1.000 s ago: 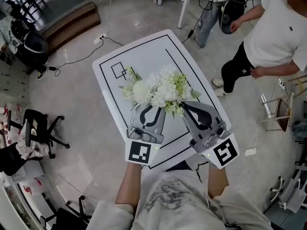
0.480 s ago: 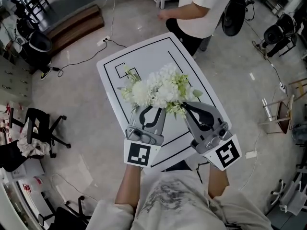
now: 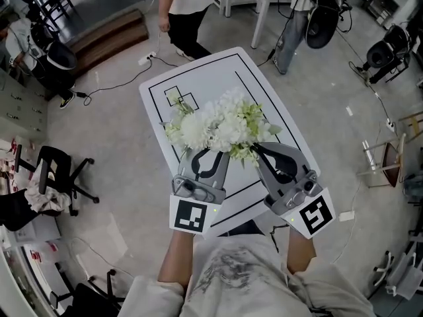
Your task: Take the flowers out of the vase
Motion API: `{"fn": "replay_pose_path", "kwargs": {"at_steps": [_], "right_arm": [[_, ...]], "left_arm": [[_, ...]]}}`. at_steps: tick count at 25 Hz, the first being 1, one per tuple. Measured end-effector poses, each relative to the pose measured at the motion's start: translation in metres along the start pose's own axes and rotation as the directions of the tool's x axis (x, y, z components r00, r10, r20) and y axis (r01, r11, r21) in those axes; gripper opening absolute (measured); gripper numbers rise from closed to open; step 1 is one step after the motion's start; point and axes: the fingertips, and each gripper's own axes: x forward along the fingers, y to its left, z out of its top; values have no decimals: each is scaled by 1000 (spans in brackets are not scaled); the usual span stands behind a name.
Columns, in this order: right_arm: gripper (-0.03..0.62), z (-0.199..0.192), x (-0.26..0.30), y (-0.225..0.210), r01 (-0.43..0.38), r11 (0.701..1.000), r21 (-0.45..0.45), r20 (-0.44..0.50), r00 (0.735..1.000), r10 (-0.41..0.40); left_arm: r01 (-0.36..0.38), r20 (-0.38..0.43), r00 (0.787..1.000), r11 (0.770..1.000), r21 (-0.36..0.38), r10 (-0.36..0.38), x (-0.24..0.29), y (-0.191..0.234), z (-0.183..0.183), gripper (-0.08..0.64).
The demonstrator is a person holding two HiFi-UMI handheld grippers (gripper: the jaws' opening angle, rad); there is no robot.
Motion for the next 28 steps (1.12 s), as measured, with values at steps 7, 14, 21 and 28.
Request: {"fn": "replay_pose_path", "kwargs": {"at_steps": [7, 14, 21, 28], "right_arm": [[17, 14, -6, 17, -15, 1000, -9, 19, 1000, 15], [17, 22, -9, 28, -26, 1000, -12, 29, 999, 27], [17, 29, -19, 42, -33, 999, -13, 33, 999, 34], [17, 29, -28, 55, -33, 999, -3, 29, 999, 33]], "left_arm": [[-1, 17, 1000, 1000, 12, 1, -18, -5, 14, 29], [-4, 23, 1000, 1000, 21, 4, -31, -9, 23, 29], [-4, 25, 1000, 1000, 26, 3, -45, -18, 29, 29], [3, 12, 1000, 1000, 20, -3, -60, -28, 28, 29]]}}
